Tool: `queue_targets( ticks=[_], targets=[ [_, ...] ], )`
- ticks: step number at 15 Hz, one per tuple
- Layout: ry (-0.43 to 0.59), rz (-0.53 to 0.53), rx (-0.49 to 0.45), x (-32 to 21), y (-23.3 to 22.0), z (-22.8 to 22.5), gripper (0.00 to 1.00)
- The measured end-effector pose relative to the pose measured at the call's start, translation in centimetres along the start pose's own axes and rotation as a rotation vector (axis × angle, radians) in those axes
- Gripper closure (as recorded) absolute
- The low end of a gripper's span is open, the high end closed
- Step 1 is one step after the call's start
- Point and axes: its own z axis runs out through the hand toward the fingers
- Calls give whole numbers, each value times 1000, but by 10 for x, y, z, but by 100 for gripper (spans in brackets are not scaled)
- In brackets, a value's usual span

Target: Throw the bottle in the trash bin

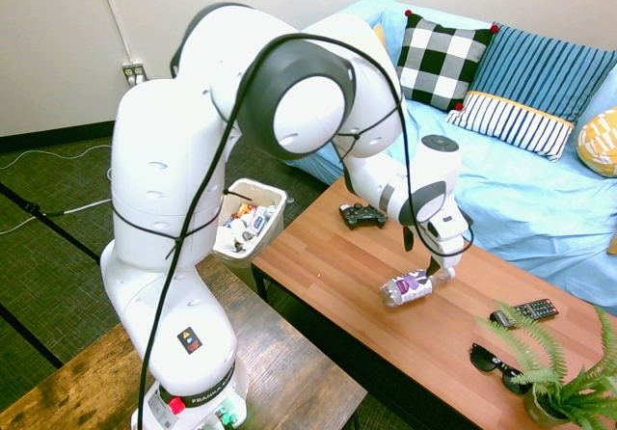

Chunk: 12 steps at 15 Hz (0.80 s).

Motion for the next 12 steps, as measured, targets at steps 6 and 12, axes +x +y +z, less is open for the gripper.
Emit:
queue_targets(
  ticks=[6,12],
  targets=[
    [-11,30,-61,3,-18,56,0],
    [-34,37,-92,7,-22,94,100]
  ],
)
